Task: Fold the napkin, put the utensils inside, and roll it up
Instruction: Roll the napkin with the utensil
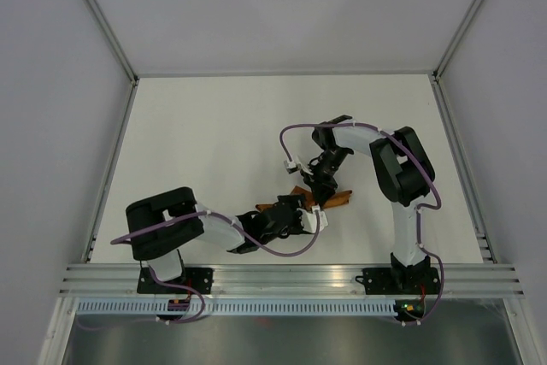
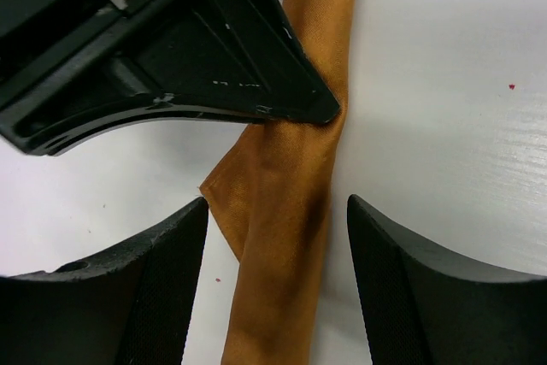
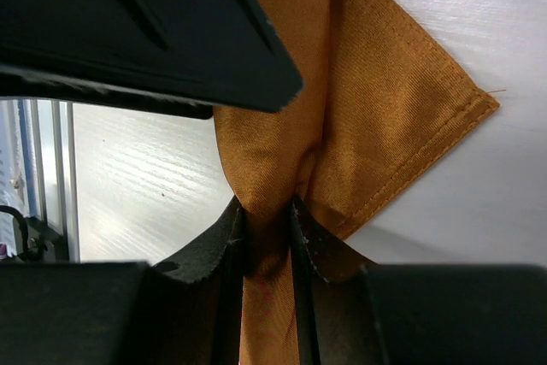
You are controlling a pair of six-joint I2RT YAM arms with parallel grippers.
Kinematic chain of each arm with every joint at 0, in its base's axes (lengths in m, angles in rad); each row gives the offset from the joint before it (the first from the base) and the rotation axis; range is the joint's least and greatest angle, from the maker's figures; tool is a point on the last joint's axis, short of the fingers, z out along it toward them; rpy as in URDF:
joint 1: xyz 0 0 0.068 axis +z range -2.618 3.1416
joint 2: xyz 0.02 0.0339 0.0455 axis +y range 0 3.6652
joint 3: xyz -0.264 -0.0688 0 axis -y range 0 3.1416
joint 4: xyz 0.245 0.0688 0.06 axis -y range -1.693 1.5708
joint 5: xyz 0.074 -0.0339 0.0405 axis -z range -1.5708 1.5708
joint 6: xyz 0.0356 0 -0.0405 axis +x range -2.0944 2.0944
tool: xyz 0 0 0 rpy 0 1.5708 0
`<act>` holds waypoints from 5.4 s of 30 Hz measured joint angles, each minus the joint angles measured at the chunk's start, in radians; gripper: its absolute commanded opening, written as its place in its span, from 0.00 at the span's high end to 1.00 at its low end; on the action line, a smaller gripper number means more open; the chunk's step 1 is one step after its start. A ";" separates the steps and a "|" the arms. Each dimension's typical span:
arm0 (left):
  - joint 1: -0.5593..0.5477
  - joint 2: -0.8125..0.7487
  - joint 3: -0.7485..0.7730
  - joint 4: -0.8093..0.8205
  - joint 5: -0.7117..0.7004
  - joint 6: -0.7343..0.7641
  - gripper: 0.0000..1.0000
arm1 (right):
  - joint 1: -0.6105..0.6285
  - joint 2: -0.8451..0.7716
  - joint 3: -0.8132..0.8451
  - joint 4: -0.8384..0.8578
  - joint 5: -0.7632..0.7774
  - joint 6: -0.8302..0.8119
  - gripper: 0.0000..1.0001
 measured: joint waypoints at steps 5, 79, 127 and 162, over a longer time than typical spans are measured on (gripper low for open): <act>0.000 0.056 0.028 -0.002 0.010 0.025 0.35 | 0.000 0.012 0.004 -0.024 -0.006 0.012 0.86; 0.389 0.277 0.447 -0.378 0.517 -0.978 0.98 | -0.260 -0.470 -0.305 0.432 0.139 0.377 0.55; 0.415 0.325 0.465 -0.273 0.164 -1.287 0.60 | -0.131 -0.015 0.048 0.664 0.283 0.853 0.71; 0.536 0.311 0.428 -0.296 0.631 -1.208 0.98 | -0.184 -0.264 -0.095 0.569 0.230 0.550 0.53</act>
